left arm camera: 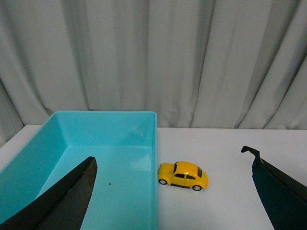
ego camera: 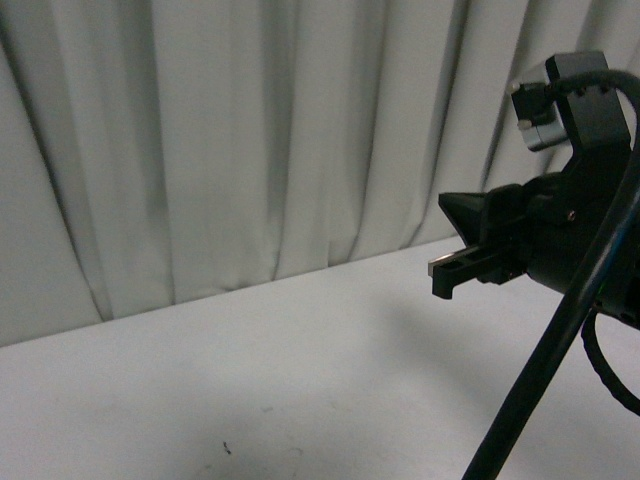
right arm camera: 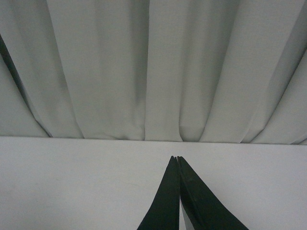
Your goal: Wind up and store yellow beetle toy
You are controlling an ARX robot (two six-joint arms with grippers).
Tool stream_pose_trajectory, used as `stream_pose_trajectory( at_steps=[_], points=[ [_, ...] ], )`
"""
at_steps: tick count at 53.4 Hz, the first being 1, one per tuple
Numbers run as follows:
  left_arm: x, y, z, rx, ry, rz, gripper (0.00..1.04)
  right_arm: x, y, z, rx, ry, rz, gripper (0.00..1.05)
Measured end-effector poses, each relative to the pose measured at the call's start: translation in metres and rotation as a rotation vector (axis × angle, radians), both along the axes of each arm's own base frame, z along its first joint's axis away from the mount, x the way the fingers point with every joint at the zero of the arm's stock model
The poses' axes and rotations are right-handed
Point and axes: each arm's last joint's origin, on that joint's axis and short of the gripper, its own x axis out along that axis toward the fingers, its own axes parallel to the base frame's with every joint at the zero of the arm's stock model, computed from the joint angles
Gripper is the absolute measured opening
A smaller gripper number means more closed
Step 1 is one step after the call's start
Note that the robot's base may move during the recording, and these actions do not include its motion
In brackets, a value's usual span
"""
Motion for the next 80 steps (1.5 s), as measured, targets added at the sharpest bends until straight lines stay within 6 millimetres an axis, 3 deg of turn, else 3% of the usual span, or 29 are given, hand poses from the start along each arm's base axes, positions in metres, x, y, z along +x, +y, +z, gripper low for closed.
stream_pose_trajectory(
  at_steps=[7, 16, 37, 80],
  points=[
    [0.000, 0.000, 0.000, 0.000, 0.000, 0.000, 0.98, -0.017, 0.003, 0.010, 0.019, -0.051, -0.012, 0.02],
    [0.000, 0.000, 0.000, 0.000, 0.000, -0.004, 0.98, -0.033, 0.016, 0.006, 0.026, -0.029, 0.008, 0.02],
    [0.000, 0.000, 0.000, 0.000, 0.000, -0.001, 0.98, -0.068, 0.015, 0.007, 0.029, -0.031, -0.005, 0.02],
    [0.000, 0.000, 0.000, 0.000, 0.000, -0.002, 0.98, -0.106, 0.015, 0.015, 0.029, -0.060, -0.004, 0.02]
  ],
)
